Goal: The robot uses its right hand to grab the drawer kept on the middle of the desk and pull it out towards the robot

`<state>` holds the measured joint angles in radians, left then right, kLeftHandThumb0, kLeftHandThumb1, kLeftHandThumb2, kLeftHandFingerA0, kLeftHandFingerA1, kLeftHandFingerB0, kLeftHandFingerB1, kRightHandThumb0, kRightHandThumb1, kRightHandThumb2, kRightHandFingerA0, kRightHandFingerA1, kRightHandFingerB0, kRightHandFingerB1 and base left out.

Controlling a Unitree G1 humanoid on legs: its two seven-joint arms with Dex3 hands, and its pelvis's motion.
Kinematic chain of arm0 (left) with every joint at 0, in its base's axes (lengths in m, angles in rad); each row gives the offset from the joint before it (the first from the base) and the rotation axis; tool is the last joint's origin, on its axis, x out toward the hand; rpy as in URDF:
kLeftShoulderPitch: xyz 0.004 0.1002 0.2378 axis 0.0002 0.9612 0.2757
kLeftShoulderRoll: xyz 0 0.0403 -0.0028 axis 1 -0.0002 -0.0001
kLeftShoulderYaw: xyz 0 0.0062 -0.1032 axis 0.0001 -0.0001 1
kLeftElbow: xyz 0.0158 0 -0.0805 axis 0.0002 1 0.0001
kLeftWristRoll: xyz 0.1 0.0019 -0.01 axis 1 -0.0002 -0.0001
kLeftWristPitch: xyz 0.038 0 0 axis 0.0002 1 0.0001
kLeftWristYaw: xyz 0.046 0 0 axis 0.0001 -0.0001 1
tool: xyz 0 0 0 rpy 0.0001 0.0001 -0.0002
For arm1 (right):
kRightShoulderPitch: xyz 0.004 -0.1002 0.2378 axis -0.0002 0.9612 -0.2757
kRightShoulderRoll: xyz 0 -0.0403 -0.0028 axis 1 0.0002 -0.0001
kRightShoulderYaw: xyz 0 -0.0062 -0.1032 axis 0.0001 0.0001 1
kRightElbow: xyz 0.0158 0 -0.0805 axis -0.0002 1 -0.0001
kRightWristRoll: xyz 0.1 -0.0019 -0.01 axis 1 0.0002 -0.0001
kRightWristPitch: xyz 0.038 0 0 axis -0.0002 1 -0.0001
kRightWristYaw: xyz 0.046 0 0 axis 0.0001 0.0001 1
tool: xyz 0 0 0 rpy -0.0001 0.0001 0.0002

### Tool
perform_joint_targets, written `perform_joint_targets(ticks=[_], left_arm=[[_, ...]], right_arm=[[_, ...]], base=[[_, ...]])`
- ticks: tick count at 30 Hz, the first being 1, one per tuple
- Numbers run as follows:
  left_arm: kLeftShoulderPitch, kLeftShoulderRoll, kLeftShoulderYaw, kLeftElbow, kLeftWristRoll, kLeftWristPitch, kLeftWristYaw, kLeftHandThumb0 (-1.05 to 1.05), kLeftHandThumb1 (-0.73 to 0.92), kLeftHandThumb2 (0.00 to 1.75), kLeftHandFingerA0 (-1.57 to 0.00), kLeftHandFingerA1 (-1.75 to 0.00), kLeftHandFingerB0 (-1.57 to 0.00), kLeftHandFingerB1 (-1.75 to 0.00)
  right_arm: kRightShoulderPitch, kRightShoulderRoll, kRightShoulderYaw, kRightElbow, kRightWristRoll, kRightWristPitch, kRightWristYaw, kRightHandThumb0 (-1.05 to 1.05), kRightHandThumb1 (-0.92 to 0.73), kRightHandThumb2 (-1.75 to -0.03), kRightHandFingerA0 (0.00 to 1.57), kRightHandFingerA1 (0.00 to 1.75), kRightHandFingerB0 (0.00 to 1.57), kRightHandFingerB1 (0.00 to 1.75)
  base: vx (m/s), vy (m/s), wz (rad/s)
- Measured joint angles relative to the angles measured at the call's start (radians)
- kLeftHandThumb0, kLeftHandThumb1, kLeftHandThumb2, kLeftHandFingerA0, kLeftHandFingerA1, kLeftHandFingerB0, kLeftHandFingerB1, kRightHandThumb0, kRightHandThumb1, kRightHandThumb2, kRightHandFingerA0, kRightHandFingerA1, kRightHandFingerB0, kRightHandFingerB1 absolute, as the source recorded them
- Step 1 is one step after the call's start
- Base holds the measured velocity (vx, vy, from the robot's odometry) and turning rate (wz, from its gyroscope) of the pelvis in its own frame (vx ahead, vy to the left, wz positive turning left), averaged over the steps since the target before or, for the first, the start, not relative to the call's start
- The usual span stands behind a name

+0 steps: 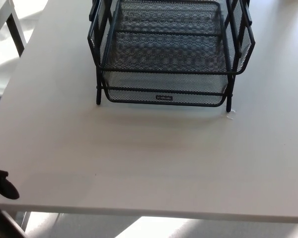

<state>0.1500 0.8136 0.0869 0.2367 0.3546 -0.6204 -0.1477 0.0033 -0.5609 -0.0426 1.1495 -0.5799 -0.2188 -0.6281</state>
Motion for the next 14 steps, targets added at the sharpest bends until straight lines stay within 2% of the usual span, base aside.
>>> perform_joint_targets(ticks=[8,12,14], left_arm=[[0.007,-0.007,0.002,-0.004,0.001,-0.001,0.001,-0.28,0.57,0.57,-0.77,-0.89,-0.8,-0.61],[0.012,-0.009,0.004,-0.012,0.001,-0.001,0.001,-0.27,0.57,0.57,-0.78,-0.89,-0.8,-0.6],[0.012,-0.01,0.005,-0.013,0.001,-0.001,0.001,-0.27,0.57,0.57,-0.79,-0.89,-0.81,-0.59]], right_arm=[[-0.015,-0.03,0.051,0.008,0.023,-0.011,0.061,-0.44,-0.62,-0.59,0.91,0.79,0.38,0.33],[-0.021,-0.032,0.069,0.019,0.036,-0.015,0.072,-0.43,-0.62,-0.58,0.92,0.86,0.38,0.33],[-0.021,-0.033,0.071,0.019,0.039,-0.017,0.074,-0.43,-0.63,-0.59,0.91,0.81,0.38,0.33]], base=[[0.0,0.0,0.0],[0.0,0.0,0.0],[0.0,0.0,0.0]])
